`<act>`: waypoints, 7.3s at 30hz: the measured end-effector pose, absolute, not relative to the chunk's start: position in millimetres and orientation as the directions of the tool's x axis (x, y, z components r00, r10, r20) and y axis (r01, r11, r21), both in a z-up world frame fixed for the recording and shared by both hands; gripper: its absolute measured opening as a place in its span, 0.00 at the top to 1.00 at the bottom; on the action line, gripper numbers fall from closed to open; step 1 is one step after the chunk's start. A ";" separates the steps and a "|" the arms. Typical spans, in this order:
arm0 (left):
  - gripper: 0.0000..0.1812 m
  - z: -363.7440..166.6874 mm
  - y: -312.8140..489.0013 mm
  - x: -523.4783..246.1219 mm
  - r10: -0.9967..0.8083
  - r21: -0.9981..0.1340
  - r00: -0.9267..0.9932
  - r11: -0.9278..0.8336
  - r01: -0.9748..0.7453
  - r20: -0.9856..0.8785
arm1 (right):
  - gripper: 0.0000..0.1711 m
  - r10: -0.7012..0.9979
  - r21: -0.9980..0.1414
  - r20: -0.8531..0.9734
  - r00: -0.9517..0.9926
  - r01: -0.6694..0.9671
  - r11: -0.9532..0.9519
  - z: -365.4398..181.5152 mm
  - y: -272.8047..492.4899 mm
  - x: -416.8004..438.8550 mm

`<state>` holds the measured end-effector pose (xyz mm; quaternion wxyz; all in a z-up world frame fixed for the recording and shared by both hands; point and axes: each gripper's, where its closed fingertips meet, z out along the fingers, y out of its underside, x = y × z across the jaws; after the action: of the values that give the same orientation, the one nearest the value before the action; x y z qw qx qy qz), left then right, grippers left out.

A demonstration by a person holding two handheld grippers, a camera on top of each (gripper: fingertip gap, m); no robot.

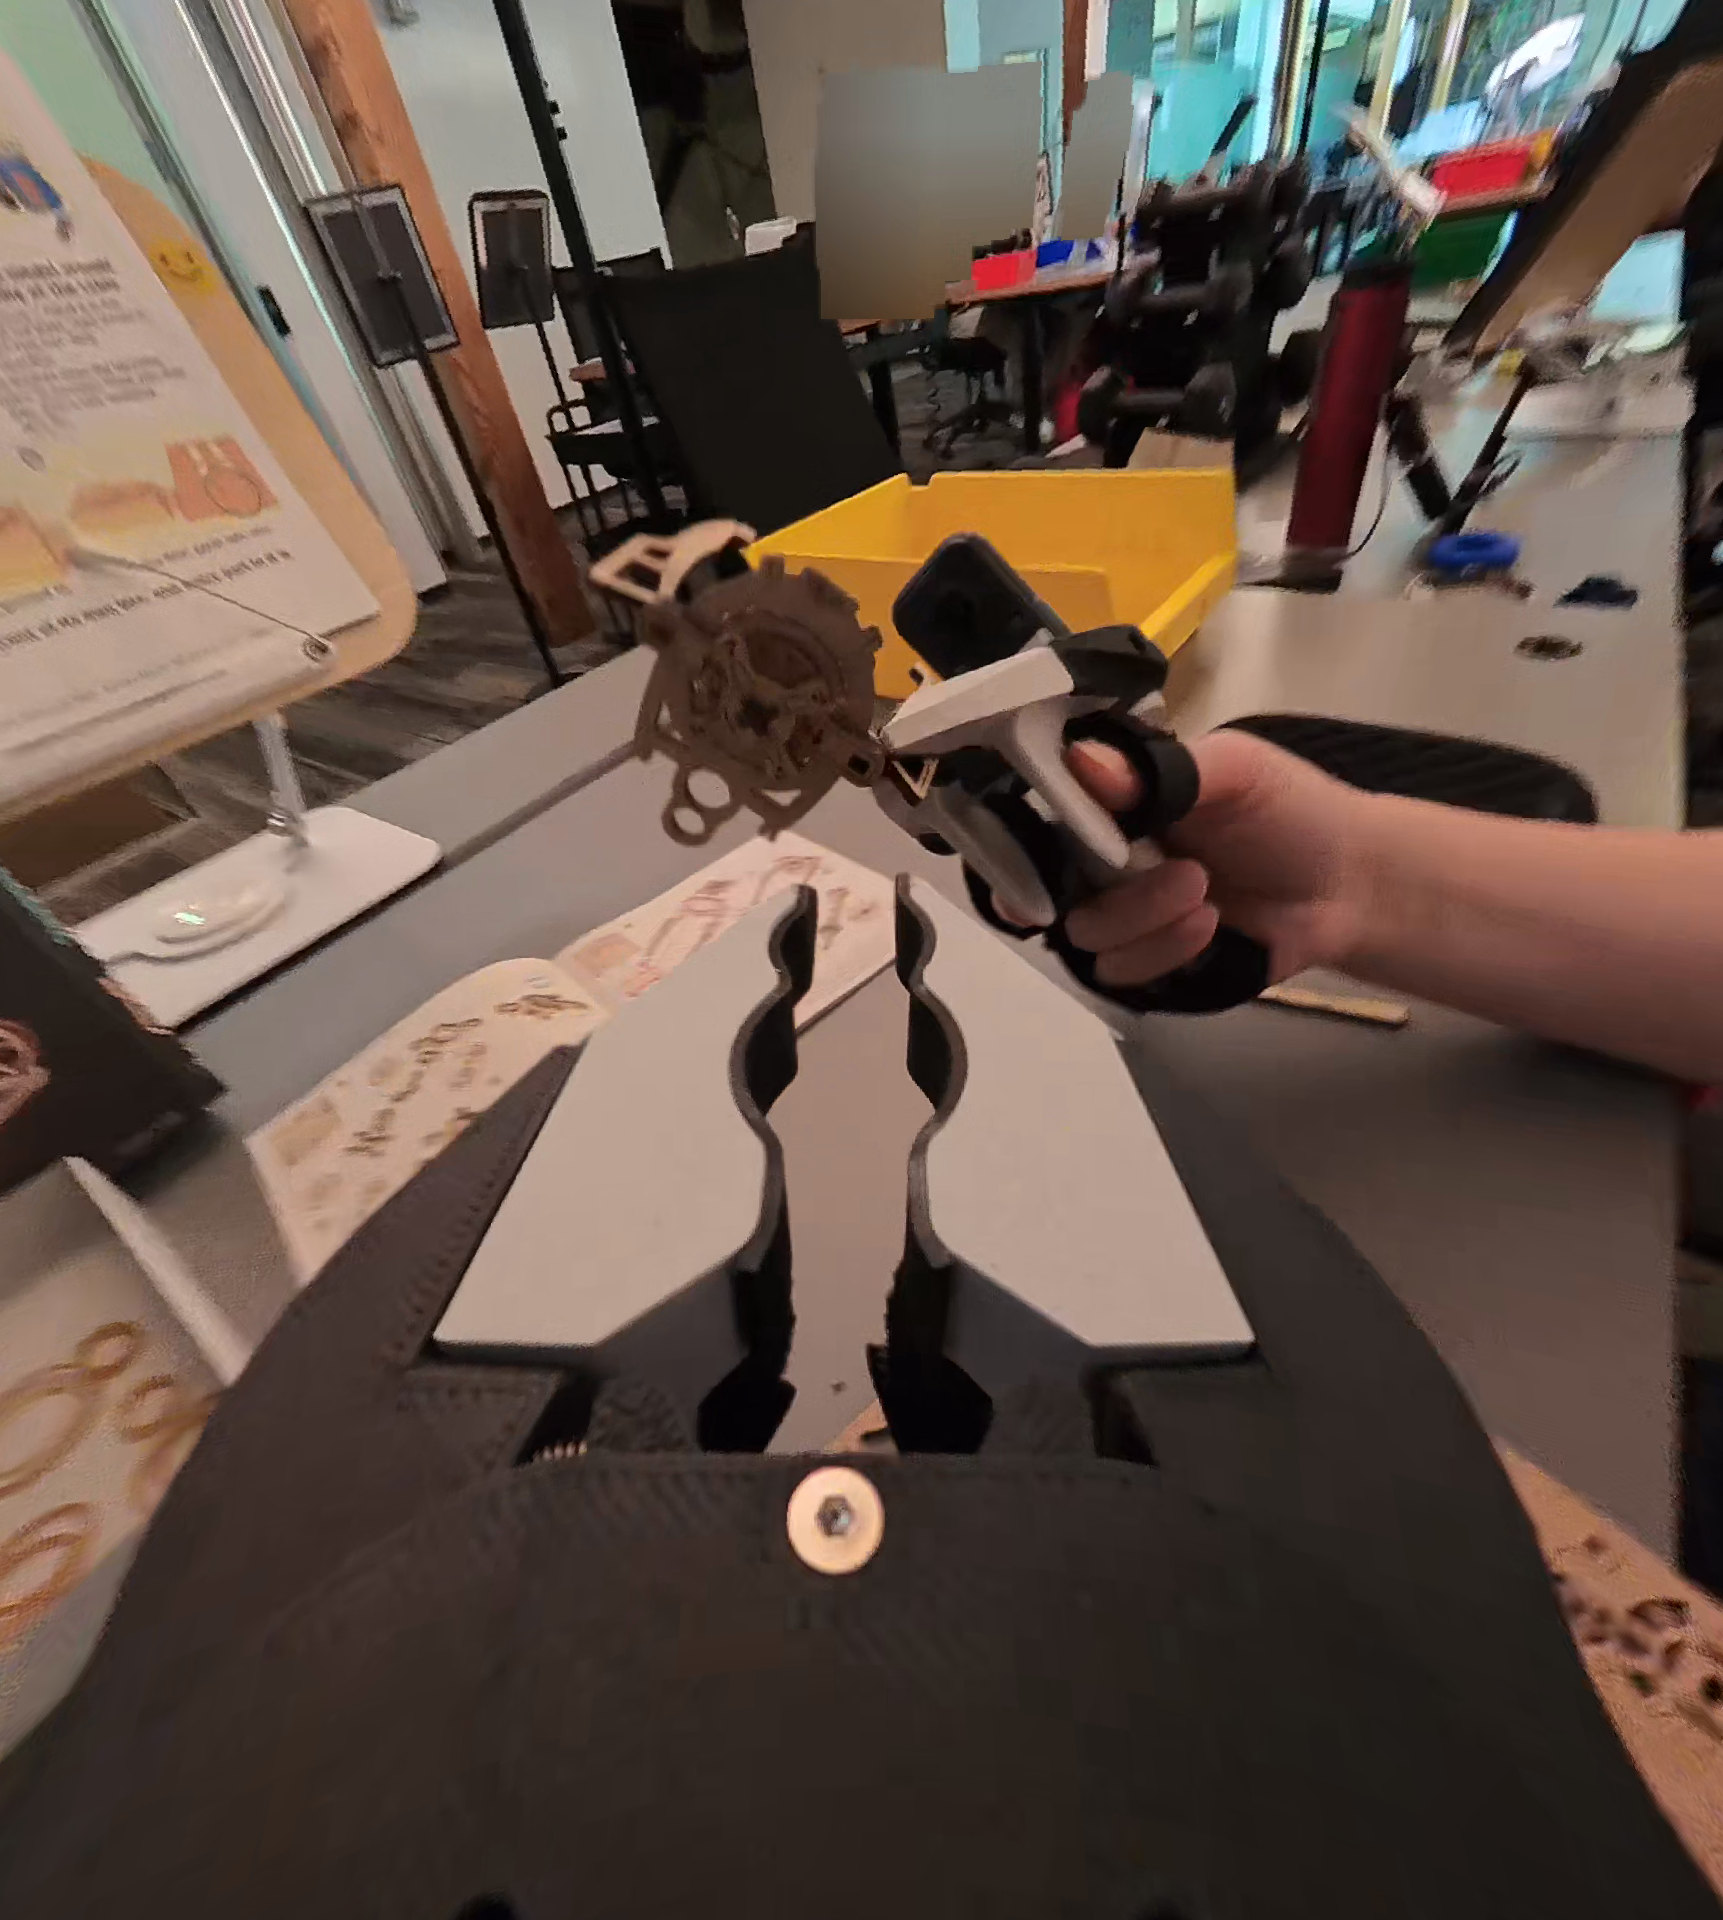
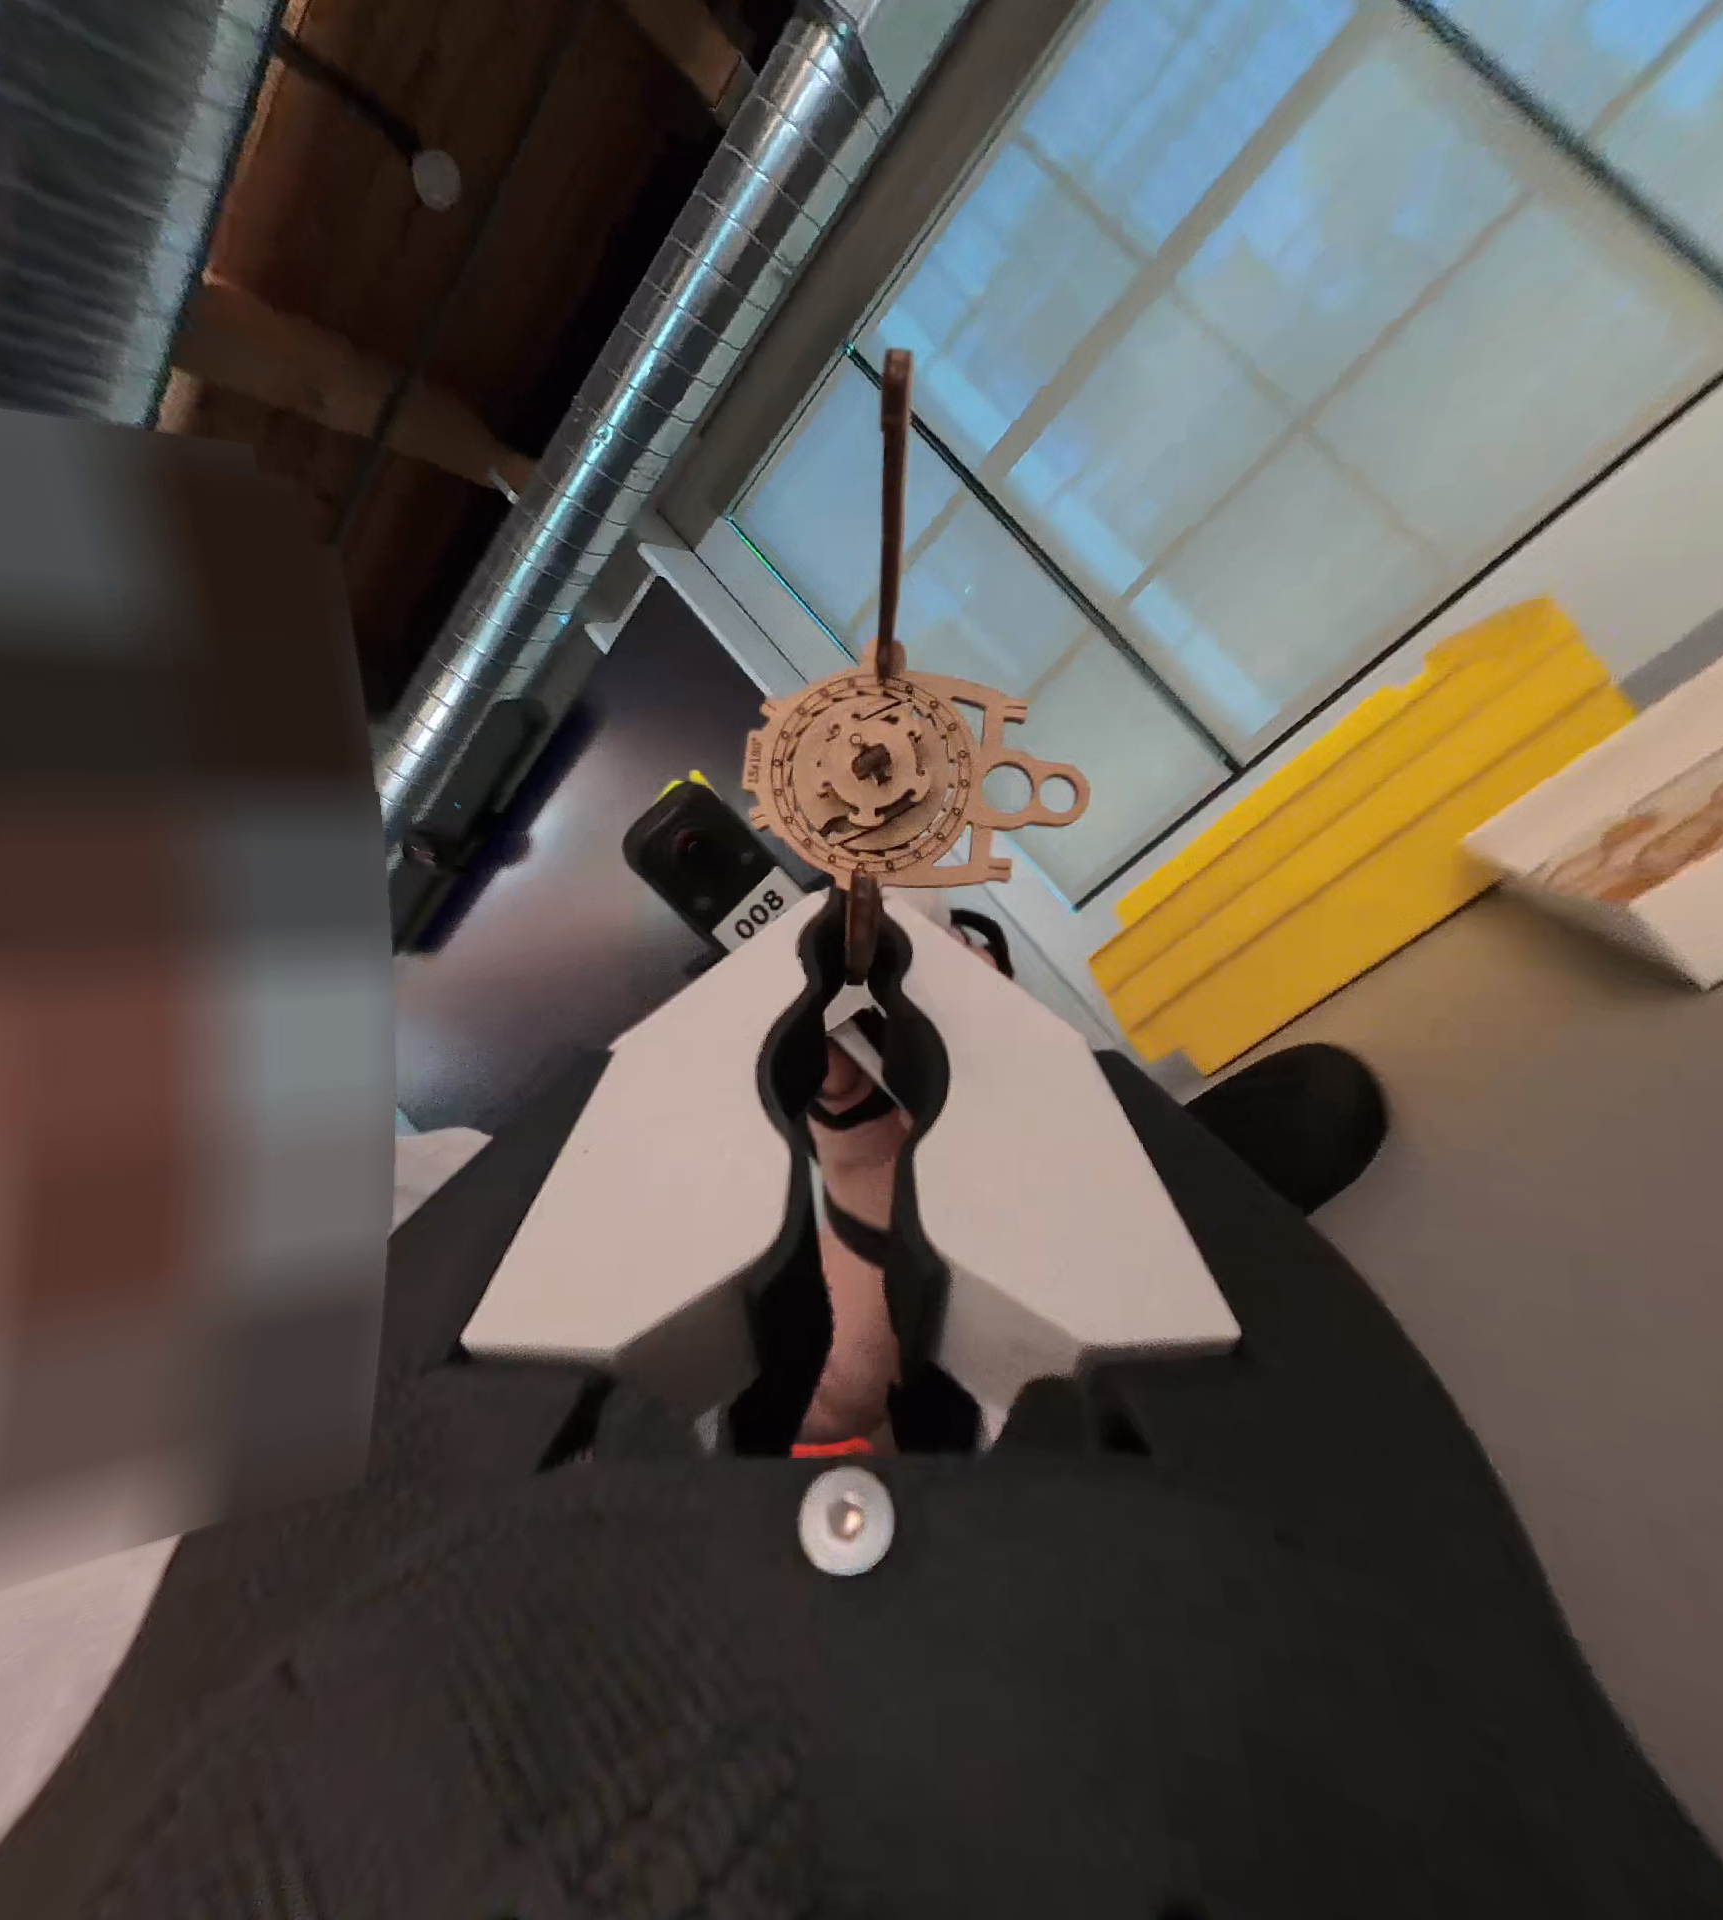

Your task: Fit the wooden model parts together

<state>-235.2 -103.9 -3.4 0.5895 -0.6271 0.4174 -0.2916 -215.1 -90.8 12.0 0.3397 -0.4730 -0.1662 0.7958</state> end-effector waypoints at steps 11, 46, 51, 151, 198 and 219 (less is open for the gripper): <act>0.94 8.3 -103.8 -221.2 -0.930 -0.974 0.289 -0.222 0.053 0.228 | 1.00 0.869 -0.785 -0.480 -0.117 -0.384 -0.486 11.6 -98.5 -220.3; 0.99 -24.0 -106.7 -225.4 -0.933 -0.938 0.090 -0.346 0.028 0.347 | 1.00 0.921 -0.919 -0.387 0.037 -0.097 -0.382 -26.1 -105.7 -232.0; 0.99 -35.0 -108.5 -227.9 -0.926 -0.928 0.079 -0.373 -0.029 0.370 | 1.00 0.920 -0.921 -0.390 0.046 -0.035 -0.389 -35.7 -107.3 -234.5; 0.99 -23.1 -103.7 -227.8 -0.924 -0.929 0.105 -0.359 0.094 0.368 | 1.00 0.848 -0.824 -0.529 -0.025 -0.222 -0.521 -17.1 -97.0 -229.7; 0.93 -29.0 -115.8 -225.4 -0.929 -0.930 0.054 -0.366 0.028 0.367 | 1.00 0.881 -0.870 -0.471 -0.048 -0.139 -0.473 -19.5 -108.9 -229.0; 0.97 -17.3 -114.7 -226.2 -0.936 -0.932 0.039 -0.342 0.117 0.349 | 0.95 0.894 -0.881 -0.448 -0.029 -0.155 -0.447 -15.6 -110.4 -236.0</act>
<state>-226.2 -114.7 -17.3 0.4453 -0.5667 0.3614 -0.5915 -236.0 -110.4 -15.6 0.4111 -0.5628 -0.3282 0.6376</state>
